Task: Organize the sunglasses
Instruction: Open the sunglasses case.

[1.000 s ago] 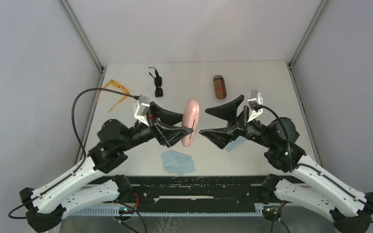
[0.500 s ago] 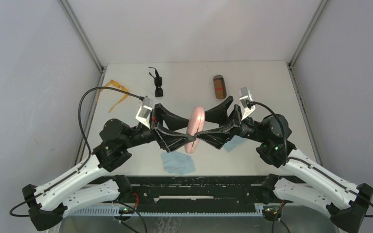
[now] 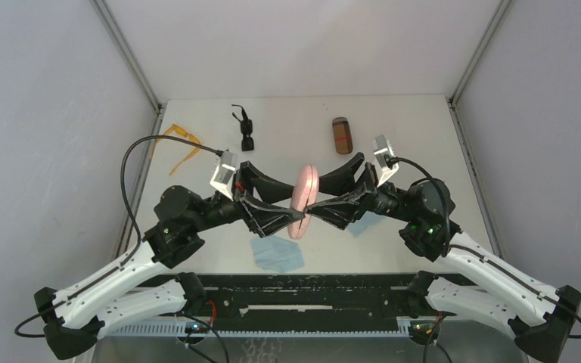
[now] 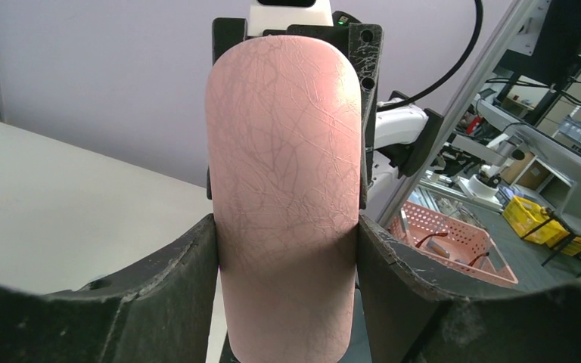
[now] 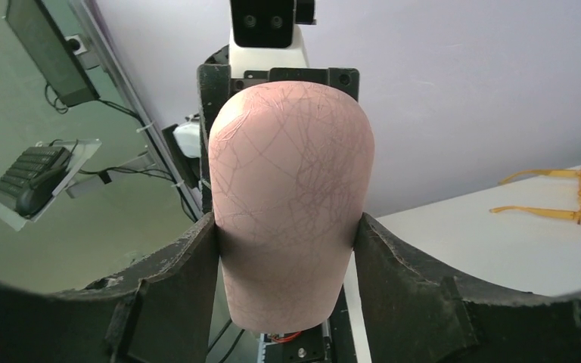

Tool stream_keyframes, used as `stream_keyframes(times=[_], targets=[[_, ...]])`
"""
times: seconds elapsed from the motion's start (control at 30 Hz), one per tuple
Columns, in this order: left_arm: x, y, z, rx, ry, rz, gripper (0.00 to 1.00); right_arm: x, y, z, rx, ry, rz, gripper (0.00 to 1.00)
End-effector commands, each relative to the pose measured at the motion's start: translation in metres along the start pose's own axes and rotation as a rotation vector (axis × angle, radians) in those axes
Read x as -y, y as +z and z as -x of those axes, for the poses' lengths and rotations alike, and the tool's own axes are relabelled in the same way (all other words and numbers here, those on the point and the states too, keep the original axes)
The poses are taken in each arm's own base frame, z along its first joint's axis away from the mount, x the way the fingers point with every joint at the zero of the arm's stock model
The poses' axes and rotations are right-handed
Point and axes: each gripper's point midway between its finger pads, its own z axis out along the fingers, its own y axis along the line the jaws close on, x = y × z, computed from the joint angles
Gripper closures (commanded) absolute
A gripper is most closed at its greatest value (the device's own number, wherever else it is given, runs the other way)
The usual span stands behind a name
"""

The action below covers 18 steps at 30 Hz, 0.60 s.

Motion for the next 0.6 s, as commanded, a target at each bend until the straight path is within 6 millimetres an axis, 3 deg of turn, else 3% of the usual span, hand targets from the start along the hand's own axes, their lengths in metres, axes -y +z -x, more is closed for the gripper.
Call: stream_keyframes(times=[0.0, 0.2, 0.43, 0.5, 0.57], targets=[[-0.014, -0.003, 0.016, 0.038, 0.064, 0.105, 1.0, 0.011, -0.004, 0.014, 0.058, -0.029, -0.093, 0.86], [-0.051, -0.014, 0.026, 0.03, 0.125, 0.339, 1.0, 0.059, -0.02, 0.017, 0.058, -0.036, -0.416, 1.0], [-0.098, -0.032, 0.033, 0.037, 0.159, 0.623, 0.98, 0.09, -0.03, 0.026, 0.026, -0.101, -0.663, 1.0], [-0.108, -0.037, 0.033, 0.041, 0.162, 0.68, 0.92, 0.092, -0.029, 0.029, 0.022, -0.119, -0.676, 1.0], [-0.11, -0.04, 0.035, 0.051, 0.164, 0.699, 0.78, 0.092, -0.026, 0.03, 0.019, -0.124, -0.673, 1.0]])
